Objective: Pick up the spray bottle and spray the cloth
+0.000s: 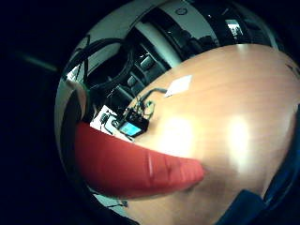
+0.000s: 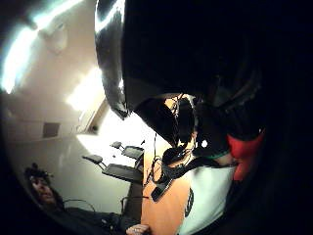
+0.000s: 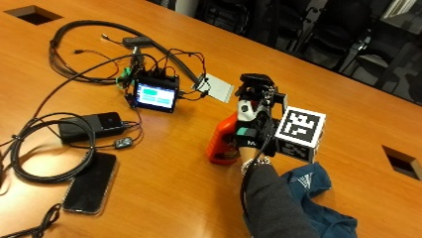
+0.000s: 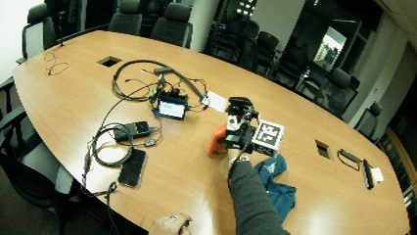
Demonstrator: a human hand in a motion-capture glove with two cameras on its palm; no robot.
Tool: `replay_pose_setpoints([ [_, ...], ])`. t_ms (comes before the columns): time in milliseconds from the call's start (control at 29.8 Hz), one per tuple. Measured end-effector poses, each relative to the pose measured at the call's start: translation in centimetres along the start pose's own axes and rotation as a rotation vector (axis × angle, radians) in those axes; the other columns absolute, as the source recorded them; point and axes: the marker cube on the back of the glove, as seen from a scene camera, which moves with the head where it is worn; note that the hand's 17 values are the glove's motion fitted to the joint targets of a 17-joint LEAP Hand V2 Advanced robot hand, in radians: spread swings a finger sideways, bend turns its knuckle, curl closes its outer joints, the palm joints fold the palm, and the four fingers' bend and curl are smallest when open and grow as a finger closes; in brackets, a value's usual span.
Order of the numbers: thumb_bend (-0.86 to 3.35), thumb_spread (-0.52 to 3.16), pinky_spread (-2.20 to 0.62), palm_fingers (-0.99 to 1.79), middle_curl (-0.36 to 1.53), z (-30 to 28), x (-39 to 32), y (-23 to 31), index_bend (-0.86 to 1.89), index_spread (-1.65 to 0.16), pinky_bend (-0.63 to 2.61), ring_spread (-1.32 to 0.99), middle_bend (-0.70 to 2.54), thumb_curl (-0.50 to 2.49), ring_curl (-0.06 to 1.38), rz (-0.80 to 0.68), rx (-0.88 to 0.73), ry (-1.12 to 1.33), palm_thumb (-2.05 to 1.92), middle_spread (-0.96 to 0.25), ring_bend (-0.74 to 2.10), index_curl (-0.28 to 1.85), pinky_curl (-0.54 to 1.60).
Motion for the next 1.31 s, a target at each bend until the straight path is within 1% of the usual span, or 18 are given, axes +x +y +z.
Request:
replay_pose_setpoints([
  [134, -0.02, 1.27, -0.28, 1.15, 0.57, 0.8, 0.6, 0.0, 0.14, -0.29, 0.47, -0.21, 0.5, 0.46, 0.49, 0.047, -0.059, 0.038, 0.74, -0.21, 0.68, 0.43, 0.44],
  [268, -0.01, 1.29, -0.23, 1.02, 0.56, 3.1, -0.1, -0.2, 0.1, -0.3, 0.42, -0.18, 0.46, 0.45, 0.48, 0.105, -0.212, 0.101, 0.74, -0.21, 0.65, 0.41, 0.43],
  [335, 0.0, 1.28, -0.13, 0.77, 0.55, 4.1, -0.9, 0.1, 0.11, -0.3, 0.36, -0.15, 0.44, 0.45, 0.47, 0.12, -0.283, 0.149, 0.77, -0.2, 0.57, 0.41, 0.43],
  [369, 0.0, 1.28, -0.11, 0.74, 0.55, 4.3, -1.3, 0.3, 0.12, -0.3, 0.37, -0.15, 0.43, 0.45, 0.49, 0.124, -0.308, 0.172, 0.78, -0.2, 0.58, 0.42, 0.45],
  [436, 0.0, 1.28, 0.01, 0.5, 0.52, 4.4, -2.0, 1.0, 0.08, -0.3, 0.41, -0.13, 0.35, 0.46, 0.46, 0.132, -0.349, 0.221, 0.79, -0.16, 0.49, 0.4, 0.46],
  [503, -0.02, 1.25, 0.07, 0.42, 0.51, 4.2, -2.9, 1.8, 0.09, -0.29, 0.41, -0.11, 0.31, 0.45, 0.46, 0.133, -0.395, 0.273, 0.77, -0.13, 0.47, 0.39, 0.45],
  [604, -0.03, 1.22, 0.13, 0.41, 0.48, 3.6, -4.6, 3.5, 0.09, -0.29, 0.41, -0.09, 0.29, 0.44, 0.41, 0.092, -0.486, 0.335, 0.75, -0.11, 0.42, 0.34, 0.41],
  [704, -0.05, 1.2, 0.18, 0.4, 0.46, 2.6, -6.9, 6.1, 0.2, -0.31, 0.37, -0.06, 0.25, 0.42, 0.37, -0.001, -0.612, 0.389, 0.7, -0.08, 0.34, 0.36, 0.38],
  [771, -0.05, 1.2, 0.2, 0.43, 0.45, 1.9, -7.9, 7.9, 0.2, -0.32, 0.34, -0.05, 0.25, 0.41, 0.35, -0.048, -0.696, 0.43, 0.67, -0.06, 0.32, 0.36, 0.37],
  [939, -0.04, 1.19, 0.24, 0.45, 0.42, -0.7, -8.5, 12.3, 0.23, -0.35, 0.28, -0.03, 0.21, 0.39, 0.33, -0.125, -0.852, 0.585, 0.62, -0.05, 0.26, 0.37, 0.34],
  [1107, -0.02, 1.19, 0.26, 0.43, 0.41, -4.9, -7.6, 15.8, 0.24, -0.37, 0.23, -0.01, 0.18, 0.37, 0.31, -0.192, -0.92, 0.783, 0.61, -0.04, 0.2, 0.38, 0.33],
  [1308, -0.02, 1.19, 0.27, 0.42, 0.39, -8.0, -6.4, 17.9, 0.23, -0.39, 0.2, 0.0, 0.17, 0.35, 0.3, -0.174, -0.913, 0.804, 0.61, -0.05, 0.18, 0.39, 0.33],
])
